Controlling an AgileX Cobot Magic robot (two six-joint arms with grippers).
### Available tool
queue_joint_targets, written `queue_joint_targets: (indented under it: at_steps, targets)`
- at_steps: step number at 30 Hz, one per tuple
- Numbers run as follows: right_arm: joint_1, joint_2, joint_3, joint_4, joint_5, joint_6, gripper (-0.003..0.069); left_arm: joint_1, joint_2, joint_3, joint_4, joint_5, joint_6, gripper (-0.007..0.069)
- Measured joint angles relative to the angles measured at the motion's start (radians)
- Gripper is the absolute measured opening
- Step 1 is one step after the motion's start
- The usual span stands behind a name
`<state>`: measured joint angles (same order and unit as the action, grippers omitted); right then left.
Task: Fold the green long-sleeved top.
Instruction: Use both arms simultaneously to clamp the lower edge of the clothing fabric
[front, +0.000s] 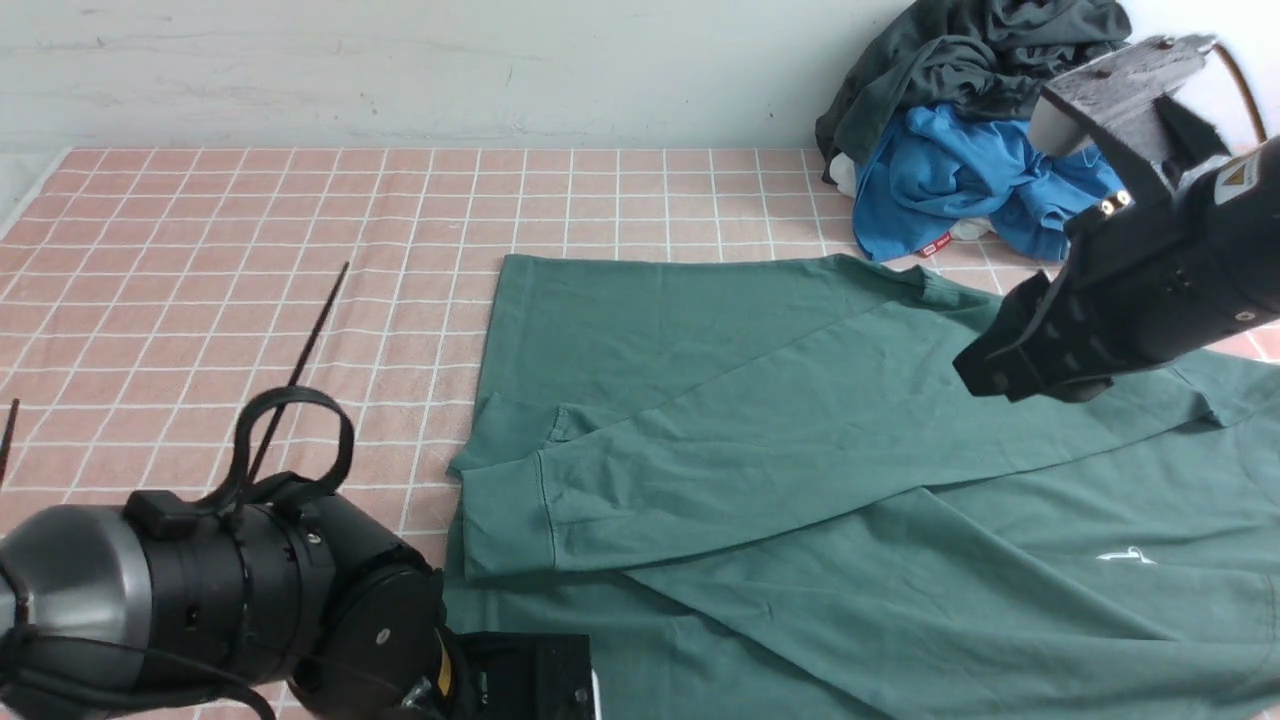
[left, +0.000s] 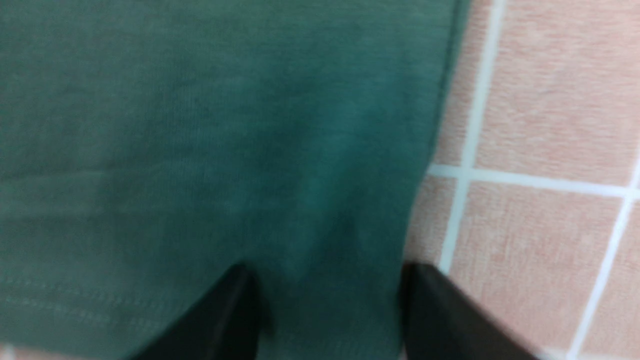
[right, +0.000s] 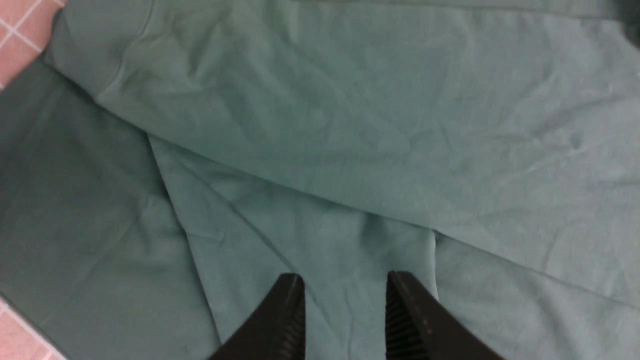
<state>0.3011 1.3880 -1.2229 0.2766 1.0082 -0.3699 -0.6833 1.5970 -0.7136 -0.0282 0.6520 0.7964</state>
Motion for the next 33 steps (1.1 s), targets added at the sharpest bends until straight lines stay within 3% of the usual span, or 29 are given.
queue_joint_targets:
  at_steps: [5,7,12,15,21,24,28,31,33]
  targets:
    - [0.0,-0.04,0.001,0.002,-0.003,0.0,0.0221,-0.071,-0.001,-0.005,0.132,0.009,-0.08,0.0066]
    - [0.0,-0.068,0.001,0.002,-0.003,0.0,0.0221,-0.083,-0.009,-0.01,0.201,0.033,-0.165,0.0019]
    - [0.0,-0.153,0.001,0.0,-0.001,-0.015,0.0182,-0.086,-0.071,-0.021,0.33,0.119,-0.344,0.001]
    - [0.0,-0.219,0.002,-0.012,0.037,-0.046,0.0123,-0.086,-0.135,-0.022,0.41,0.195,-0.478,0.0009]
    - [0.0,-0.239,0.152,-0.11,0.108,-0.103,0.008,-0.041,-0.223,-0.022,0.376,0.218,-0.535,0.0009]
    - [0.0,-0.232,0.343,-0.207,0.102,-0.155,0.0139,0.016,-0.243,-0.022,0.319,0.22,-0.532,0.0009]
    - [0.0,-0.231,0.538,-0.379,0.045,-0.177,0.0288,0.075,-0.243,-0.022,0.267,0.212,-0.531,0.0009]
    - [0.0,-0.231,0.703,-0.559,-0.1,-0.174,0.0424,0.094,-0.243,-0.022,0.246,0.204,-0.531,0.0009]
    - [0.0,-0.231,0.789,-0.644,-0.226,-0.158,0.0465,0.095,-0.243,-0.022,0.236,0.198,-0.531,0.0009]
